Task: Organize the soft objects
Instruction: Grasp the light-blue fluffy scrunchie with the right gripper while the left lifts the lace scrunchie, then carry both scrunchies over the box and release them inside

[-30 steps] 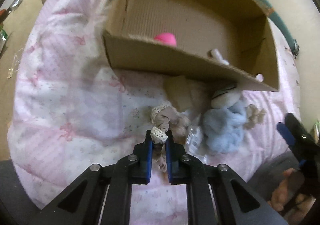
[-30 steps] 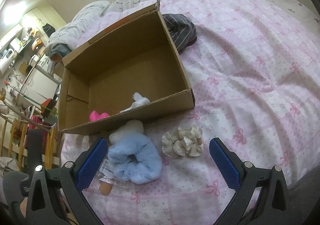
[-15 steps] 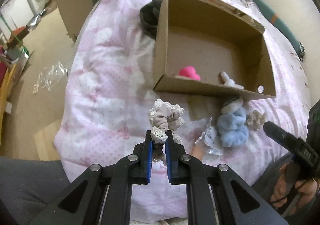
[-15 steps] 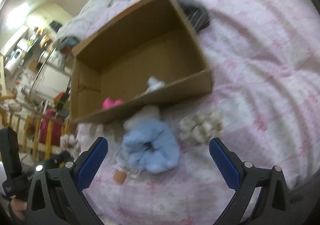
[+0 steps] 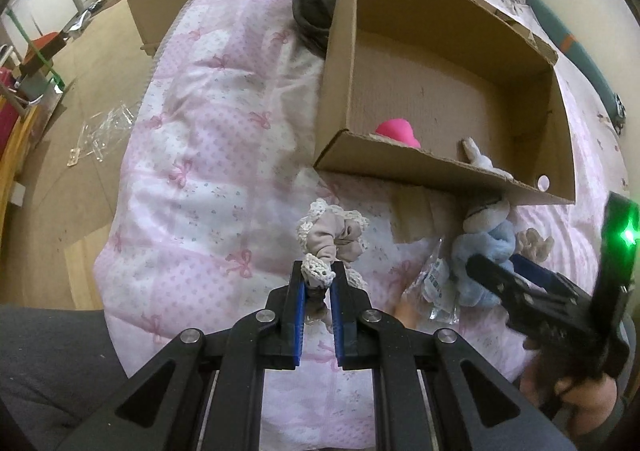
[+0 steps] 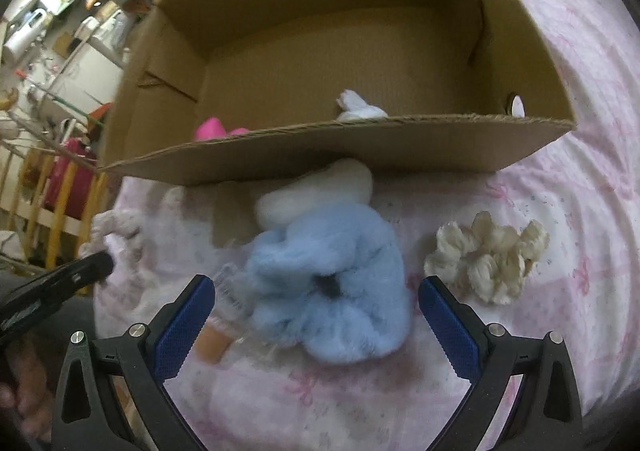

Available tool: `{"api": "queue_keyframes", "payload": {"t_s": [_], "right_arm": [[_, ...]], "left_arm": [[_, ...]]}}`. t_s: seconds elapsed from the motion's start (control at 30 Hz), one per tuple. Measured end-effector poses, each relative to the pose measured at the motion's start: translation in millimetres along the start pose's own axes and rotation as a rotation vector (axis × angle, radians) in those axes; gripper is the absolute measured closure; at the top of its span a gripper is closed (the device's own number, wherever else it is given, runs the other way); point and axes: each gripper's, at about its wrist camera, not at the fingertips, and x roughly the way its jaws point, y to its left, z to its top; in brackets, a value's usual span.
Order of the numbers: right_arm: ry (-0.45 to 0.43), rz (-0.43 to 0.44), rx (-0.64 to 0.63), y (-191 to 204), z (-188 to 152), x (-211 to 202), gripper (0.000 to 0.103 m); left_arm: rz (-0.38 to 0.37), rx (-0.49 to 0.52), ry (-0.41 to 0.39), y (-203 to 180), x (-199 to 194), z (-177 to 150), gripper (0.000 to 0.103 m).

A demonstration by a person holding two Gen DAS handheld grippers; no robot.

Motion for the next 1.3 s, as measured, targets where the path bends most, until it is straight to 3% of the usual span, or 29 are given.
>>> {"api": "queue_keyframes", "payload": {"t_s": [0.17, 0.3, 0.43, 0.47, 0.53, 0.73, 0.9, 1.1, 1.3], "right_arm": [[0.021, 0.017, 0.069, -14, 5, 17, 0.0], [0.005, 0.006, 0.039, -10, 4, 18, 0.0], [0.007, -0.014, -0.025, 0, 2, 20, 0.03], [0.007, -0.008, -0.034, 1, 1, 20, 0.044], [0.014, 0.012, -0.039, 1, 1, 19, 0.061], [-0.012, 0.058, -0.04, 2, -2, 9, 0.08], [-0.056, 0.16, -0.02, 1, -6, -17, 0.084], [-0.096, 0.213, -0.03, 7, -16, -42, 0.084], [-0.158, 0.289, -0.024, 6, -24, -71, 0.084]], "left_arm": [[-0.003, -0.008, -0.002, -1, 2, 1, 0.092], [0.0, 0.001, 0.001, -3, 3, 1, 0.092], [0.009, -0.001, -0.002, -1, 3, 1, 0.092], [0.011, -0.005, -0.001, 0, 3, 1, 0.092], [0.017, -0.012, -0.001, 2, 3, 1, 0.092], [0.04, -0.021, -0.008, 6, 4, 0, 0.092], [0.054, -0.021, -0.027, 9, 0, -2, 0.092], [0.071, -0.01, -0.047, 7, -3, -4, 0.092], [0.084, 0.047, -0.169, -3, -35, -10, 0.092]]}}
